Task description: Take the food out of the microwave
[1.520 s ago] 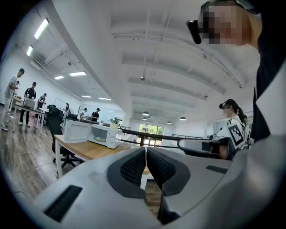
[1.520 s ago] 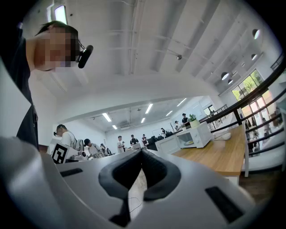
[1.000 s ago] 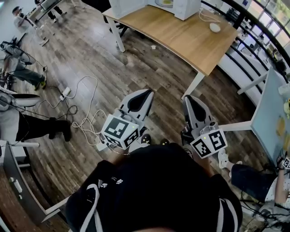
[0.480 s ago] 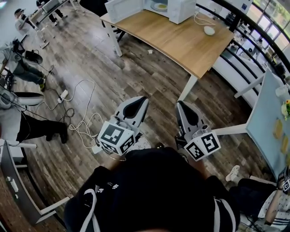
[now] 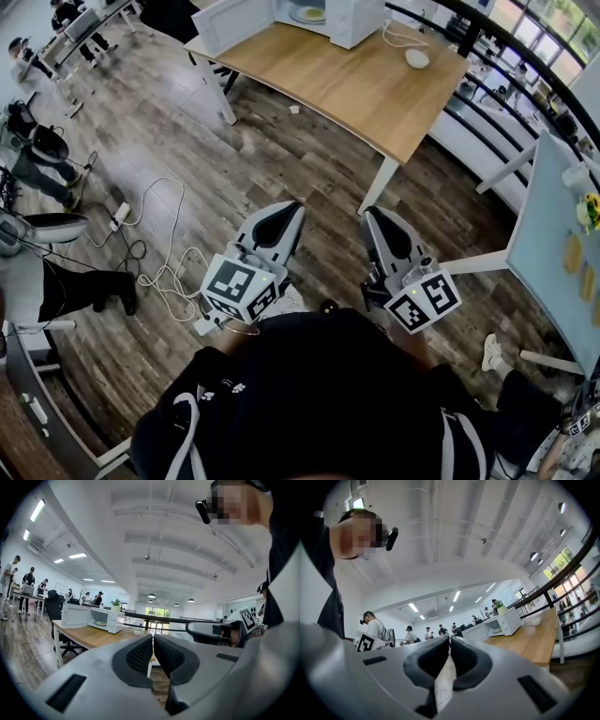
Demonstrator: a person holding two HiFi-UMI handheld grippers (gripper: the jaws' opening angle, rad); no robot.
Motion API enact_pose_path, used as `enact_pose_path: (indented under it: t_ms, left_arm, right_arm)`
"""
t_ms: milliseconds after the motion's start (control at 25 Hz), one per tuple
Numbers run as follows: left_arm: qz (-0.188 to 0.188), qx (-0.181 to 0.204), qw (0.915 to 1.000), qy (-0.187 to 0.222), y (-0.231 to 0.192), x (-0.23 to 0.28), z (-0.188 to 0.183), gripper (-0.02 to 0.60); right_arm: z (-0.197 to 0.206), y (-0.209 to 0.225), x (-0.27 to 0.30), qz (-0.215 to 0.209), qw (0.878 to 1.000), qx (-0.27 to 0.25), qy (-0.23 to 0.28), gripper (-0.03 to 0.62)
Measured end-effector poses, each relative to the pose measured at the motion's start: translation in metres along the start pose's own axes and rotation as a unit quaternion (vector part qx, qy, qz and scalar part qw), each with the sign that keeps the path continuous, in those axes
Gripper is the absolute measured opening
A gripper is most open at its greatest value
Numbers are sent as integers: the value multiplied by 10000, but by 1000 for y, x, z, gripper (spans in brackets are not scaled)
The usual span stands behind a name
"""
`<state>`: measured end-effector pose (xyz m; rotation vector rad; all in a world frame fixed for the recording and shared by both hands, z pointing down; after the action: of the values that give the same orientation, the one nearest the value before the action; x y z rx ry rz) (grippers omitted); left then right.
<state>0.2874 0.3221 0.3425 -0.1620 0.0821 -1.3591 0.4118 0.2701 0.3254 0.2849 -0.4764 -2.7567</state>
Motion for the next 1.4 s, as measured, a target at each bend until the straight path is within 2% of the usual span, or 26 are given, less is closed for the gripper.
enact_pose_path:
  t_ms: [880, 1400]
  left_arm:
    - [292, 21, 9994, 158, -191, 36, -35, 18]
    - [189, -40, 9998, 74, -297, 25, -42, 20]
  right_arm:
    - [36, 17, 188, 396, 9989, -124, -197, 27]
    - [65, 9, 293, 428, 9981, -167, -414, 58]
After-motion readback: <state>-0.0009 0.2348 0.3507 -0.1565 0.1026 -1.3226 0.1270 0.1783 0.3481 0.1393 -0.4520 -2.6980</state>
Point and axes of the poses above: the fingertips, and each gripper's own axes: x forward along the fingers, y to its right, z out of its underside, the point moved 2 cm from there along -x, backward along the fingers, and after that the axes turned 2 degrees about y, right-handed, at the moved point
